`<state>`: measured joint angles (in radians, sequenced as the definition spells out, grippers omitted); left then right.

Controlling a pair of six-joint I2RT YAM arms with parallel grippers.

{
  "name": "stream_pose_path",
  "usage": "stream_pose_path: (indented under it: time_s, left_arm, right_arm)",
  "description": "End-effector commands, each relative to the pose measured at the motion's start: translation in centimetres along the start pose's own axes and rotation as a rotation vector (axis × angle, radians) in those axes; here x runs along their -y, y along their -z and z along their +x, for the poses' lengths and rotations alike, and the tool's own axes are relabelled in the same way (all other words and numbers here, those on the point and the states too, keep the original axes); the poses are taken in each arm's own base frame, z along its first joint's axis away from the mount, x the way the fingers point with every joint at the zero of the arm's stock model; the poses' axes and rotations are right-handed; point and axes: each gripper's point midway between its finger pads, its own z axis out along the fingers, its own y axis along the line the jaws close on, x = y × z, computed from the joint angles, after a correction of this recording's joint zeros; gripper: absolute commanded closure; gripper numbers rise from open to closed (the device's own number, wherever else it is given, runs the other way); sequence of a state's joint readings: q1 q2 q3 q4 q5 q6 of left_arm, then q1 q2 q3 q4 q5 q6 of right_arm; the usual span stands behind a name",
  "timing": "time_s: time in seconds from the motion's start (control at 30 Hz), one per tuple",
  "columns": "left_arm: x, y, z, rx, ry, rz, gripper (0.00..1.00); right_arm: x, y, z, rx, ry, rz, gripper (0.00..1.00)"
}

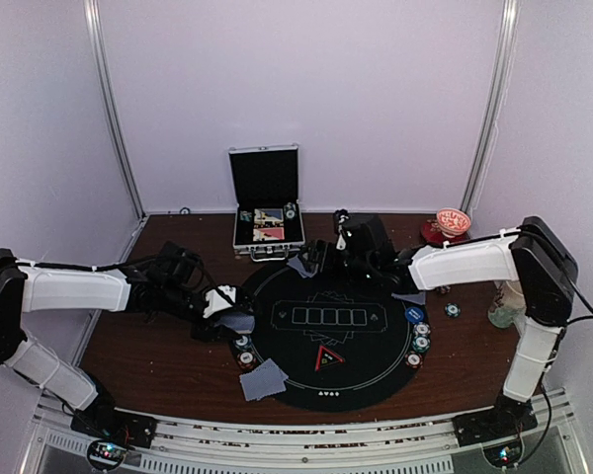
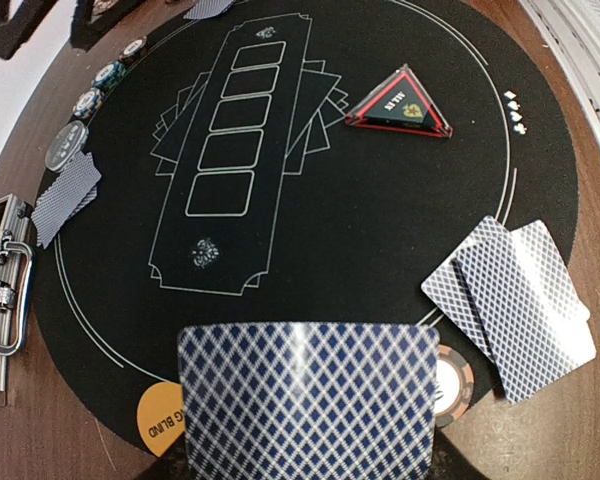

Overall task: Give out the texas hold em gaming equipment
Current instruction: Pick up the poker card from the face-down deck piles.

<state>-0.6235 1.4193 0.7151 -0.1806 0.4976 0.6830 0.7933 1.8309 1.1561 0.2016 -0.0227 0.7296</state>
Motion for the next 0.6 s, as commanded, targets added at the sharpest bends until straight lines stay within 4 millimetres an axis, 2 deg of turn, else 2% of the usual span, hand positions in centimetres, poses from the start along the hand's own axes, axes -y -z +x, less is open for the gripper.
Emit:
stream_pose_path:
  time_s: [0.0,0.13,0.27,0.4,0.57]
  left_arm:
    - [-0.9,0.2,-1.6,0.049,-0.038,-0.022,0.44]
    - [-0.9,0.3,-1.6,0.051,-0.039,-0.023,0.44]
    - [-0.8,0.3,-1.6,0.051,-0.036,-0.021,0.44]
    - [-0.8,0.3,-1.6,0.053,-0.039,-0.019,0.44]
    - [-0.7,0.4,-1.7,0.056,-0.042,-0.019,0.44]
  right_arm:
    - [-3.5,2.8,3.8,-0.049,0.094,-0.158,0.14]
    - [-5.5,4.3,6.4,-0.067,0.088,-0.282,0.13]
    - [-7.9,4.6,9.1,-0.115,0.076,-0.397,0.13]
    - [-10.1,3.5,10.7,-0.152,0.065,-0.456,0.13]
    - [-11.6,0.9,12.2,-0.199,0.035,-0.482,0.12]
